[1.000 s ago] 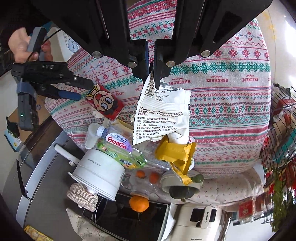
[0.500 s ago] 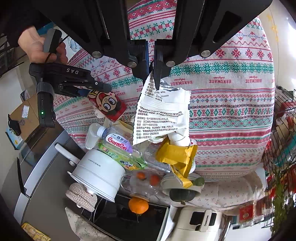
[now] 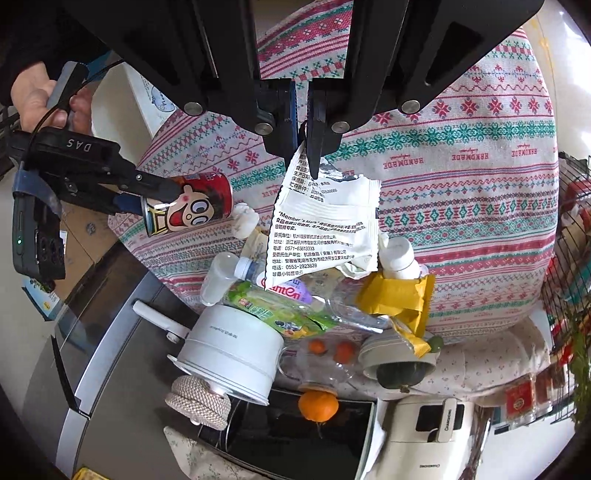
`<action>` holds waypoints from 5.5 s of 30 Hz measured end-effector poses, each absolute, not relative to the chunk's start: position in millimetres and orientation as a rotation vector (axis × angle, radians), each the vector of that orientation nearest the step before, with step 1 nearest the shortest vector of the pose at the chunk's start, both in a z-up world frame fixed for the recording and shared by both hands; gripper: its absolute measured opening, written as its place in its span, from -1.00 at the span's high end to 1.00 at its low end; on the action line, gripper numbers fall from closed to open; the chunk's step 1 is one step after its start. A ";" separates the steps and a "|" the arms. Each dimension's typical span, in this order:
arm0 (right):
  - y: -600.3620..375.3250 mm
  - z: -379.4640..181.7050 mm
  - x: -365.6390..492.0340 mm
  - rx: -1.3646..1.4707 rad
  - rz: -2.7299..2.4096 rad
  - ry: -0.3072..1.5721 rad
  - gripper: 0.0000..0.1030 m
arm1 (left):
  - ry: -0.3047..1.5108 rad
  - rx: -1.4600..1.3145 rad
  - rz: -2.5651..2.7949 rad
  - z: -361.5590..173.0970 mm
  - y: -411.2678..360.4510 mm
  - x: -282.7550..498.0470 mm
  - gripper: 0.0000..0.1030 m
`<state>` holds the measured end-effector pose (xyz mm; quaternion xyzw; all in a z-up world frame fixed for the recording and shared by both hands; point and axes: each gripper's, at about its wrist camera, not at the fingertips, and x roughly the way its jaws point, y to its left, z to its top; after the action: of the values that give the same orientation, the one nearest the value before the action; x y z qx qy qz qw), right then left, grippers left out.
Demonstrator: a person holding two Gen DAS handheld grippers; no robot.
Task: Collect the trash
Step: 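Carry the white packet and red can over the white bin, then open the left tool to drop the packet while the right tool lowers the can, then release the red can into the bin with the right tool, then grasp the crumpled wrapper with the left tool while the right tool grasps the white tissue ball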
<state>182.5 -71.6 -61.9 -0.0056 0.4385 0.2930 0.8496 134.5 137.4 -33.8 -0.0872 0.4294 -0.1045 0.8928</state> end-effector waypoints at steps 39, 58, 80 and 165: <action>-369.5 -41.0 61.7 0.215 0.060 0.937 -0.10 | 0.960 0.347 -0.811 -83.4 -198.3 69.1 0.94; -416.8 -66.7 46.0 0.279 -0.024 1.009 -0.10 | 1.071 0.349 -0.870 -119.0 -232.3 75.5 0.14; -377.8 -86.6 72.6 0.190 0.016 1.148 -0.10 | 1.002 0.212 -0.507 -65.1 -103.9 98.0 -0.52; -111.5 -73.8 222.3 0.068 0.390 1.079 -0.69 | 0.907 -0.165 -0.062 -39.2 142.6 183.9 0.72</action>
<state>222.3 -111.5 -73.8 0.0322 0.5101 0.1845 0.8395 183.9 142.6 -39.2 -0.0797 0.4378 -0.0300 0.8950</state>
